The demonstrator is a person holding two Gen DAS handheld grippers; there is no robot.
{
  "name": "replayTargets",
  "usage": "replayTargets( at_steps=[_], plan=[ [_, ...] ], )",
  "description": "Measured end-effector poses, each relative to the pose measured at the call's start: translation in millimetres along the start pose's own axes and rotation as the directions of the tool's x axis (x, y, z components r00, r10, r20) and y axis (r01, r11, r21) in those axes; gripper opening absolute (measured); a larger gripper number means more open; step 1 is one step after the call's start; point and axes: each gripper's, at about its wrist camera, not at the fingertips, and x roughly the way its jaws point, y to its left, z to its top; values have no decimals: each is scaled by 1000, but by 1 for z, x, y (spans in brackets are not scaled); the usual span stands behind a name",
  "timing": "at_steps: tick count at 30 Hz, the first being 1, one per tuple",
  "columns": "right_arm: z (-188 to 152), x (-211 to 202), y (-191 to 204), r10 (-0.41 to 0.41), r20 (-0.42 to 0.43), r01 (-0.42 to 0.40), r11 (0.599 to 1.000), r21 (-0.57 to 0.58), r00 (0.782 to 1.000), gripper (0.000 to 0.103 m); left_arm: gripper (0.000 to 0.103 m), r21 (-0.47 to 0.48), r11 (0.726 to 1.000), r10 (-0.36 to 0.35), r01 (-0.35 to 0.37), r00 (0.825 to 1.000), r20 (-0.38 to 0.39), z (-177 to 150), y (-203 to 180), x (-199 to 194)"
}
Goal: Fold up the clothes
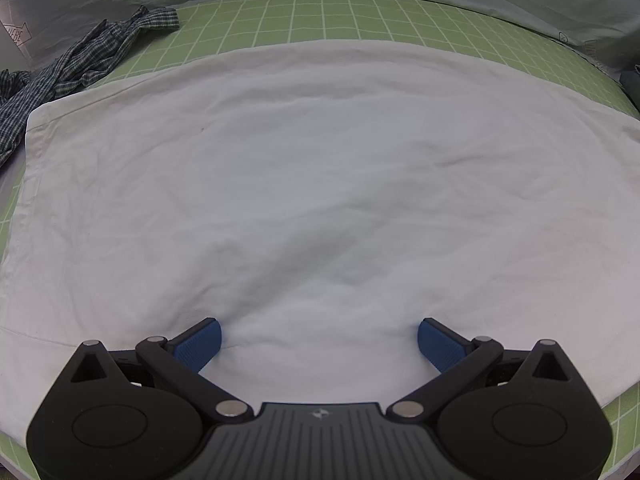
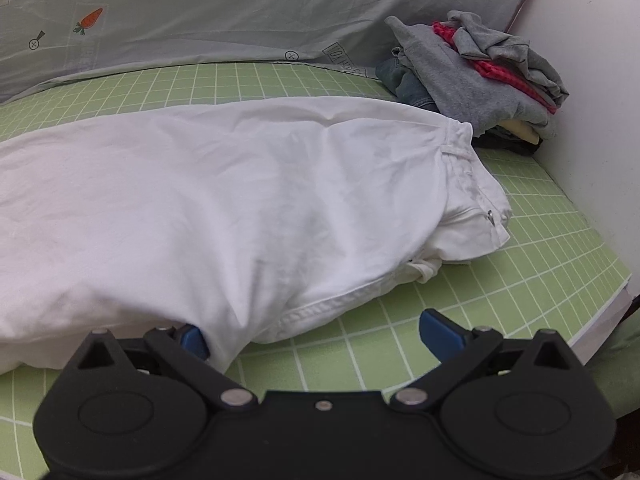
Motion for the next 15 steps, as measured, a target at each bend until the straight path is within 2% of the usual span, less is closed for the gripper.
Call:
replayTargets(
  at_steps=[4,7,11,15],
  plan=[
    [7,-13,-10,78,14,-78,997,-20,997,103,103,-11,1000,4,-4,1000,1,1,-2,0],
    [13,-19,-9,106,13,-105,993,-59,994,103,103,-23,1000,10,-10,1000,0,1,-3,0],
    [13,-16,-6,137,-28,-139,987,-81,990,103,103,-35,999,15,-15,1000,3,0,-5,-1],
    [5,-8,-16,158,-87,-159,987,-4,984,103,103,-39,999,18,-17,1000,10,-1,-6,-2]
  ],
)
